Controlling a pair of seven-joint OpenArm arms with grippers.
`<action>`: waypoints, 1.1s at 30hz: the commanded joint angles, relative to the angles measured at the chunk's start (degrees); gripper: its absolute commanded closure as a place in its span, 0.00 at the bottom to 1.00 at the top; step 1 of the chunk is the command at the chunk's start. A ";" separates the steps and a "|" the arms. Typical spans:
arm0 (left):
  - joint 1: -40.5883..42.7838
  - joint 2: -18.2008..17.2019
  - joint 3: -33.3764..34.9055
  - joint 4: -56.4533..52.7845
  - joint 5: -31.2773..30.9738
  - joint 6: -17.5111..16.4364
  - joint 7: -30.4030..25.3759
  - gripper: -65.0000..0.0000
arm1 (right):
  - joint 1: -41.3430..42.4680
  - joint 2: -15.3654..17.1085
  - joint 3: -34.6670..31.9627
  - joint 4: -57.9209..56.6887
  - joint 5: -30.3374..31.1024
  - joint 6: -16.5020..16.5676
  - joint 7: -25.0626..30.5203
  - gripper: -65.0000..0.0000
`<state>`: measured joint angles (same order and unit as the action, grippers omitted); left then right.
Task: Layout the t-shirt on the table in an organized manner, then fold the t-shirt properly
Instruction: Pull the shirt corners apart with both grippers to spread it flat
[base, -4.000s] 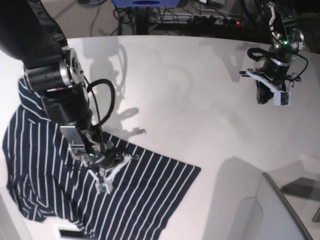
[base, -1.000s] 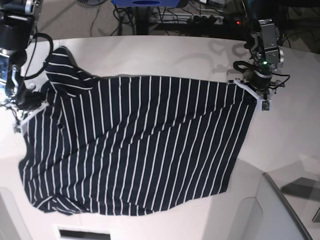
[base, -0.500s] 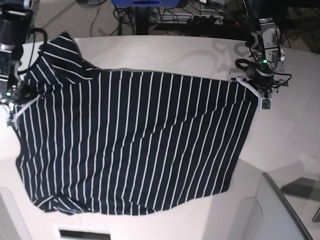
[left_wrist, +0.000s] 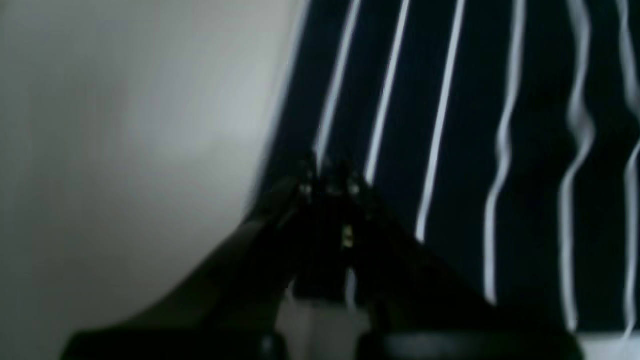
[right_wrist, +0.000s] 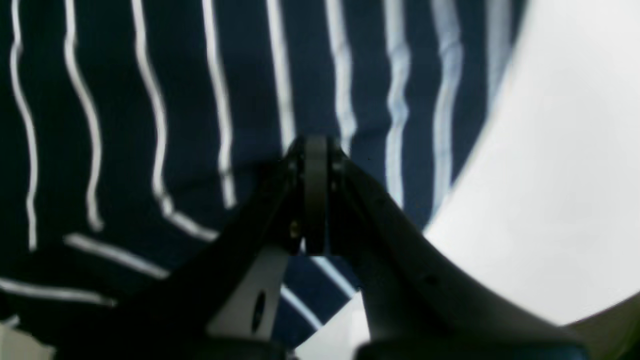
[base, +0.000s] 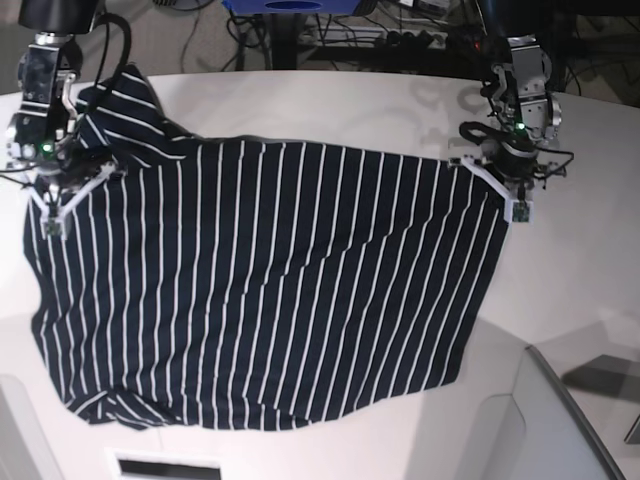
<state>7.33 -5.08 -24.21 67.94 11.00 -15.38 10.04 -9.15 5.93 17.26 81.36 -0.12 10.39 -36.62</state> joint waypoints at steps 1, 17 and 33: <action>-0.87 -0.59 -0.10 0.50 0.20 0.12 -0.50 1.00 | 0.49 0.79 0.46 0.88 -0.19 -0.33 1.06 1.00; 3.52 -0.06 -0.19 0.50 0.03 0.12 -0.50 1.00 | -3.03 -1.23 8.55 0.79 -0.28 0.11 -7.73 1.00; 5.81 2.58 -0.01 10.08 0.29 0.12 -0.07 1.00 | -5.14 0.26 11.71 8.53 -1.95 0.11 -7.82 1.00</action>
<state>13.32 -2.24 -24.08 77.12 11.57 -15.53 11.00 -14.48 5.52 28.86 88.95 -1.91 10.66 -45.08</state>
